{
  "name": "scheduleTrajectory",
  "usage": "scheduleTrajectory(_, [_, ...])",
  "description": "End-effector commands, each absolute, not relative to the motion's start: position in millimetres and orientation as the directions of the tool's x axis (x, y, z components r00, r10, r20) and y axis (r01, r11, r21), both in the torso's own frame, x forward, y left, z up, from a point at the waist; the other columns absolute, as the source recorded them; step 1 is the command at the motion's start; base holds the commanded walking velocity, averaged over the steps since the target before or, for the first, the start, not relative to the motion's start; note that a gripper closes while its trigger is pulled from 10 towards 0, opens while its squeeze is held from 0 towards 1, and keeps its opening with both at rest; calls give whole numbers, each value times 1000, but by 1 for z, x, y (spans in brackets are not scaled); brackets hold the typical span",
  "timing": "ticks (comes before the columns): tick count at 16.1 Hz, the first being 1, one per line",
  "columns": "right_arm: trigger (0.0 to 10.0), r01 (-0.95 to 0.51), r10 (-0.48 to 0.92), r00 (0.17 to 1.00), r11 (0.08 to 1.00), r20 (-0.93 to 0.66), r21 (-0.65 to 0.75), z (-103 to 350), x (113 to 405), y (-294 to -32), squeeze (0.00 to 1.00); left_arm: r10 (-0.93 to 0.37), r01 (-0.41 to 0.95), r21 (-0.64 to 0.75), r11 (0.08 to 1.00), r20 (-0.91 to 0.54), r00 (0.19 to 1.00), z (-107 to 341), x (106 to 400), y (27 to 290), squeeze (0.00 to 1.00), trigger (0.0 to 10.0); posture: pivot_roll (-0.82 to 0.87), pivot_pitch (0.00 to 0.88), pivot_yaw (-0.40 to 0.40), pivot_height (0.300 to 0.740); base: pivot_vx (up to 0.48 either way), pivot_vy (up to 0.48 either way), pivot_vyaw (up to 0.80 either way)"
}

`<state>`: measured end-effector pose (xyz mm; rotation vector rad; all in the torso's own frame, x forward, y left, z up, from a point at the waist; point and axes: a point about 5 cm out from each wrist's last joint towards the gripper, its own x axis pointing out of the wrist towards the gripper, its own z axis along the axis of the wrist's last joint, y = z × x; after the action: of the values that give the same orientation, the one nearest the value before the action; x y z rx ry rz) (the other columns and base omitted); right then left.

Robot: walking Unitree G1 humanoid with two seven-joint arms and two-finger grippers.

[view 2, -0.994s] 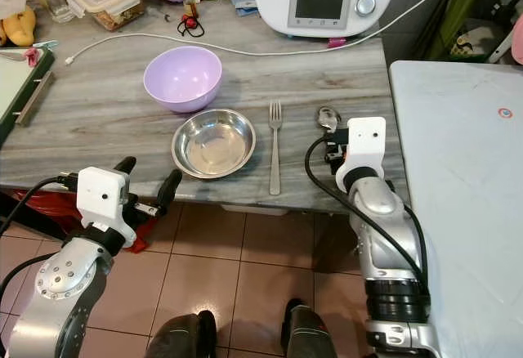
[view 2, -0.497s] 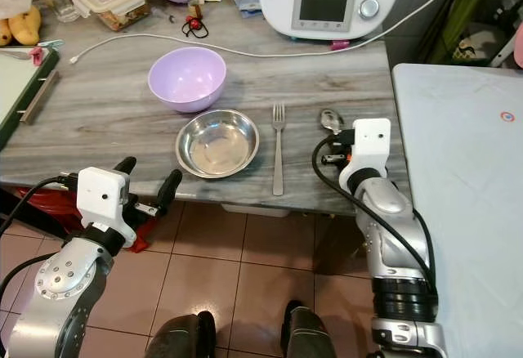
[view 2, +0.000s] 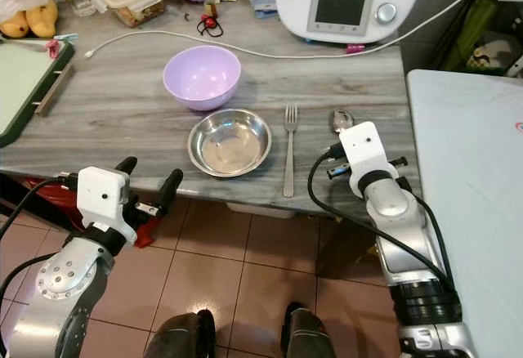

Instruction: Setting the table

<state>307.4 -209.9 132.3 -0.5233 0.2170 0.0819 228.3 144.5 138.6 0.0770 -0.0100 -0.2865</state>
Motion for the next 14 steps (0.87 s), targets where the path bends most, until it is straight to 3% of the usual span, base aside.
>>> scheduleTrajectory(1, [0, -210, -18, 911, 839, -411, -502, 91, 291, -217, 0, -298, 298, 72, 952, -10, 955, 137, 227, 144, 0, 10000, 89, 217, 66, 740, 0, 0, 0])
scheduleTrajectory(4, [0, -277, -21, 925, 648, -379, -710, 95, 290, -222, 0, -301, 301, 64, 951, -12, 953, 137, 227, 143, 0, 10000, 87, 215, 64, 740, 0, 0, 0])
scheduleTrajectory(5, [0, -296, -6, 937, 520, -350, -801, 101, 288, -224, 0, -304, 304, 60, 951, -11, 953, 136, 227, 142, 0, 10000, 83, 215, 63, 740, 0, 0, 0])
scheduleTrajectory(8, [0, -316, 5, 943, 334, -334, -888, 109, 281, -226, 0, -309, 309, 55, 950, -10, 951, 136, 227, 141, 0, 10000, 78, 214, 62, 740, 0, 0, 0])
scheduleTrajectory(9, [0, -315, 2, 944, 310, -331, -897, 111, 278, -229, 0, -310, 310, 53, 949, -10, 951, 136, 227, 141, 0, 10000, 74, 215, 62, 740, 0, 0, 0])
scheduleTrajectory(11, [0, -280, 2, 956, 309, -294, -909, 120, 275, -231, 0, -315, 315, 47, 948, -10, 949, 136, 227, 140, 0, 10000, 69, 215, 62, 740, 0, 0, 0])
scheduleTrajectory(13, [0, -237, -6, 966, 371, -258, -898, 123, 272, -233, 0, -317, 317, 46, 947, -10, 948, 136, 228, 140, 0, 10000, 66, 215, 59, 740, 0, 0, 0])
scheduleTrajectory(14, [0, -197, -32, 965, 570, -262, -798, 122, 269, -232, 0, -317, 317, 46, 947, -10, 948, 136, 228, 140, 0, 10000, 65, 215, 59, 740, 0, 0, 0])
